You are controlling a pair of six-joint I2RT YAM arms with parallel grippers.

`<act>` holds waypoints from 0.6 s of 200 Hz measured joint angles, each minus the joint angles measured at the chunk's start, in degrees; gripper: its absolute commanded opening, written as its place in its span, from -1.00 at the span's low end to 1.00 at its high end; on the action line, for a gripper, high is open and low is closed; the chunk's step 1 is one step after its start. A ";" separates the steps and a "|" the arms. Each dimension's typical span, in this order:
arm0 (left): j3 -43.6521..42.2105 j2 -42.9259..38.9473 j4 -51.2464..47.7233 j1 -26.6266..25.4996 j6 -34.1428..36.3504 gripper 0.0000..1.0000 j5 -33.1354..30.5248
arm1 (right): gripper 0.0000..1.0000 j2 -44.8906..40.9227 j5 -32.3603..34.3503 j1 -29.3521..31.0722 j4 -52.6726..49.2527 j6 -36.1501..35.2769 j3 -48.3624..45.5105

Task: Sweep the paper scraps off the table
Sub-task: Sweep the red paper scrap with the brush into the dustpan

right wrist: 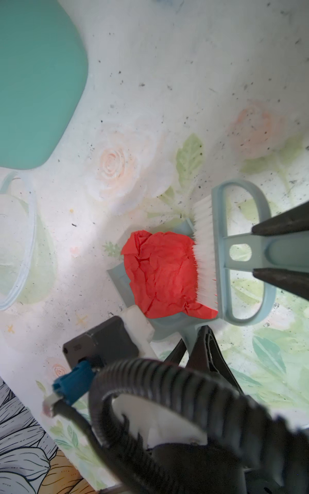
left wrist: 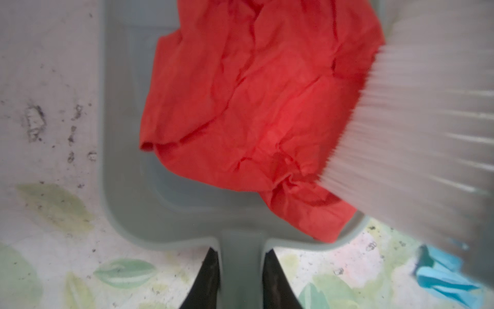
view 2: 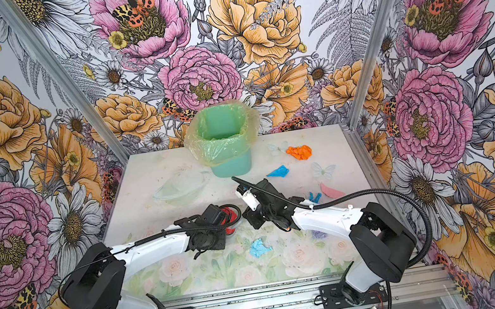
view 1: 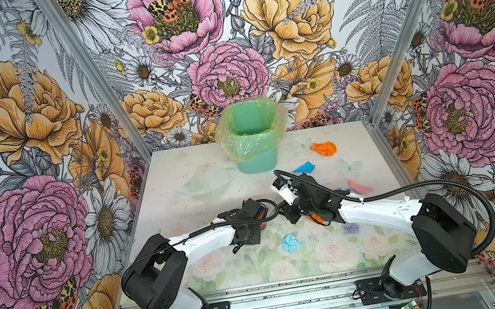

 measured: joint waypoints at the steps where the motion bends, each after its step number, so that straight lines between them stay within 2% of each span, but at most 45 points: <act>1: 0.00 0.00 0.07 0.00 0.02 -1.00 0.00 | -1.00 -0.02 0.02 0.00 0.00 0.02 0.00; 59: -1.27 -0.44 2.73 -0.76 1.03 -1.00 -0.07 | -1.00 -4.59 3.93 -2.54 -1.07 -0.66 0.00; 120: -0.20 -7.43 2.05 -0.76 2.03 -1.00 -0.76 | -1.00 -15.15 9.14 -11.41 -1.07 0.94 -0.92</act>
